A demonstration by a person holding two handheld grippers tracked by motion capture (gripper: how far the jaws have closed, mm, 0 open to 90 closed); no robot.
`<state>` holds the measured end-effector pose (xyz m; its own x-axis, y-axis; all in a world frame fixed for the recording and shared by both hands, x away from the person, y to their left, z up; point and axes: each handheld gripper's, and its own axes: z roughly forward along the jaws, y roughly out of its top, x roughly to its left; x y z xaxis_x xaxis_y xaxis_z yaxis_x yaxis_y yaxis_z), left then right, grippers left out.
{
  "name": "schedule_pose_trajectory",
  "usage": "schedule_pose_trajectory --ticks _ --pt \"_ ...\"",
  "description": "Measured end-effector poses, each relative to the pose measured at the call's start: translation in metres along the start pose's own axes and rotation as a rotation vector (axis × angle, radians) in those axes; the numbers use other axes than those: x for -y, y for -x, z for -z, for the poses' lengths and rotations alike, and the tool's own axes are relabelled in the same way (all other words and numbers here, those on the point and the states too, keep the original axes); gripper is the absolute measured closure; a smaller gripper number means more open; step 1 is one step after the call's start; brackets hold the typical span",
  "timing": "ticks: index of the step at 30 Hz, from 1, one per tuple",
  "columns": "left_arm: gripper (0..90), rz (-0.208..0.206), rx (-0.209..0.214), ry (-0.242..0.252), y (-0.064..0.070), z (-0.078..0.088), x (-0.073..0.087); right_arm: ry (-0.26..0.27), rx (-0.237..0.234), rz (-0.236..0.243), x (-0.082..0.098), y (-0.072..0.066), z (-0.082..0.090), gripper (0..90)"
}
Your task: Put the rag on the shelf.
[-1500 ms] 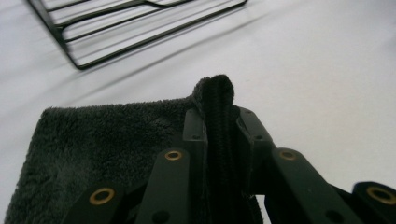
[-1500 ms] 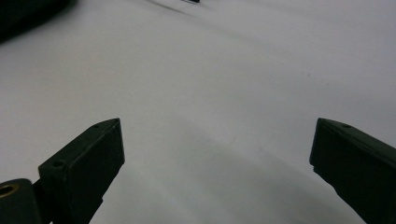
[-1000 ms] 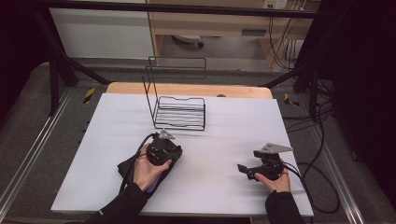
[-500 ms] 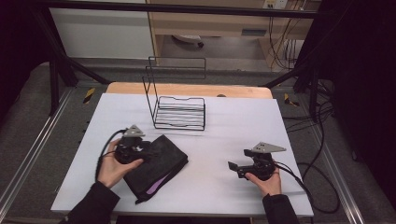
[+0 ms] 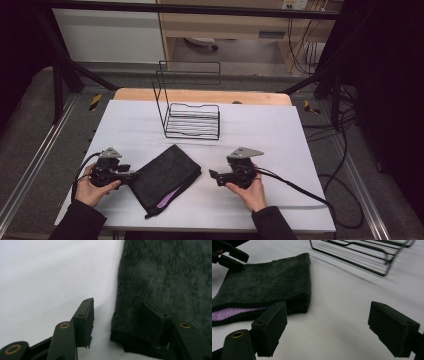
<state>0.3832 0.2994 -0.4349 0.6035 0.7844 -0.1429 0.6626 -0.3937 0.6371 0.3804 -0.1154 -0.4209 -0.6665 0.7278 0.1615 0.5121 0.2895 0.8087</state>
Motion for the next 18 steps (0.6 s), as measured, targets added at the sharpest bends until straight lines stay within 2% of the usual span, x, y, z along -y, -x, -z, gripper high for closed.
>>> schedule_pose_trajectory --ticks 3,4,5,8,9,12,18 --pt "50.0 0.007 0.029 0.008 -0.001 0.0 0.004 -0.022 -0.01 -0.019 -0.008 -0.013 -0.021 20.2" --pt "52.4 0.001 0.031 0.005 0.0 0.0 0.004 -0.029 -0.008 -0.027 -0.012 -0.018 -0.035 23.7" --pt "52.4 -0.002 0.032 0.004 0.0 0.0 0.005 -0.029 -0.008 -0.027 -0.012 -0.018 -0.035 23.7" --pt "55.7 0.013 0.051 -0.004 0.001 0.0 0.008 -0.06 -0.002 -0.053 -0.013 -0.022 -0.052 31.7" --pt "57.6 0.015 0.062 -0.004 0.002 0.001 0.009 -0.067 0.002 -0.059 -0.012 -0.023 -0.055 34.5" --pt "59.8 0.024 0.062 -0.011 0.004 0.0 0.009 -0.097 0.004 -0.074 -0.008 -0.022 -0.063 40.9" --pt "65.4 0.024 0.07 -0.024 0.006 0.0 0.009 -0.102 0.004 -0.092 -0.002 -0.025 -0.068 49.5"
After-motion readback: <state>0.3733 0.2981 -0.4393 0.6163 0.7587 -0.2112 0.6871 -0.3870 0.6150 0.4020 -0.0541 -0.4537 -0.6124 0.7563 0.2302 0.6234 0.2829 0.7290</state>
